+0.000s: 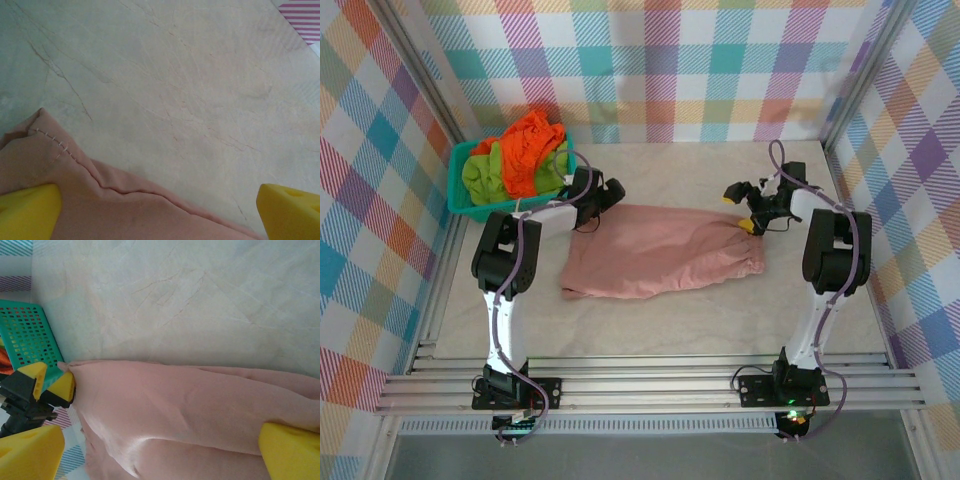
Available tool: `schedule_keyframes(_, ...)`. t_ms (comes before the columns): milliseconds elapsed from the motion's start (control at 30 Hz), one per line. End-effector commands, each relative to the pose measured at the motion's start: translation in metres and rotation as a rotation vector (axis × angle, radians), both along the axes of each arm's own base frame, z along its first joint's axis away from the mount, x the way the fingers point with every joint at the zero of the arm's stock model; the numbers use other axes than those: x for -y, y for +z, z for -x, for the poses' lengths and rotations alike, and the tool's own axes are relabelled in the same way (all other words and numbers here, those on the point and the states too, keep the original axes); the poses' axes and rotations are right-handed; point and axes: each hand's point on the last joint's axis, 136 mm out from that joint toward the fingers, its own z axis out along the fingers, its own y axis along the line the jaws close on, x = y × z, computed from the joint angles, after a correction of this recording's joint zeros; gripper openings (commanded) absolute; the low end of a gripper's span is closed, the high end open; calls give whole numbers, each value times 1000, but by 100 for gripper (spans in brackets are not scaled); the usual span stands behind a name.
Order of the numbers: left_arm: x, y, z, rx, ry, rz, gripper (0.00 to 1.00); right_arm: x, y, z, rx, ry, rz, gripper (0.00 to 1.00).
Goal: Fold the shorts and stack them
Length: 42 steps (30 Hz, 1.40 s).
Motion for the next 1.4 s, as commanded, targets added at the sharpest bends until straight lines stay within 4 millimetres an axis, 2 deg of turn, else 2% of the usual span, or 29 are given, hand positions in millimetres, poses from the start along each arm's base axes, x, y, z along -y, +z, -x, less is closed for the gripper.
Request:
schedule_keyframes(0, 6, 82, -2, 147, -19, 19, 100, 5, 45, 4, 125, -9, 16, 99)
schedule_keyframes(67, 18, 108, 9, 176, -55, 35, 100, 3, 69, 17, 177, -7, 15, 99)
schedule_keyframes(167, 36, 133, 30, 206, -98, 57, 100, 0, 85, 44, 190, -23, 7, 99)
schedule_keyframes(233, 44, 136, 42, 198, -115, 68, 100, -2, 84, 62, 174, -32, -8, 99)
schedule_keyframes(300, 50, 132, 50, 183, -130, 86, 100, -5, 75, 78, 145, -38, -23, 99)
schedule_keyframes(433, 54, 107, 63, 146, -134, 82, 100, -8, 47, 103, 83, -32, -28, 99)
schedule_keyframes(567, 49, 75, 74, 99, -122, 73, 100, -3, 12, 118, 9, -42, -3, 99)
schedule_keyframes(767, 28, 26, 86, 40, -77, -22, 100, 14, -36, 142, -145, -102, 17, 99)
schedule_keyframes(900, 18, -4, 88, -3, -53, -72, 100, 16, -53, 154, -204, -116, 6, 99)
schedule_keyframes(1067, 5, -33, 92, -56, -25, -102, 100, 20, -58, 159, -216, -125, 30, 100)
schedule_keyframes(1133, 5, -30, 93, -50, -27, -93, 100, 21, -57, 158, -207, -123, 44, 99)
schedule_keyframes(1200, 9, -14, 91, -21, -37, -69, 100, 21, -52, 156, -190, -118, 42, 99)
schedule_keyframes(1300, 16, 24, 88, 41, -58, -42, 100, 20, -31, 146, -108, -108, 33, 99)
schedule_keyframes(1367, 22, 55, 89, 82, -87, -30, 100, 22, -6, 140, -23, -101, 56, 99)
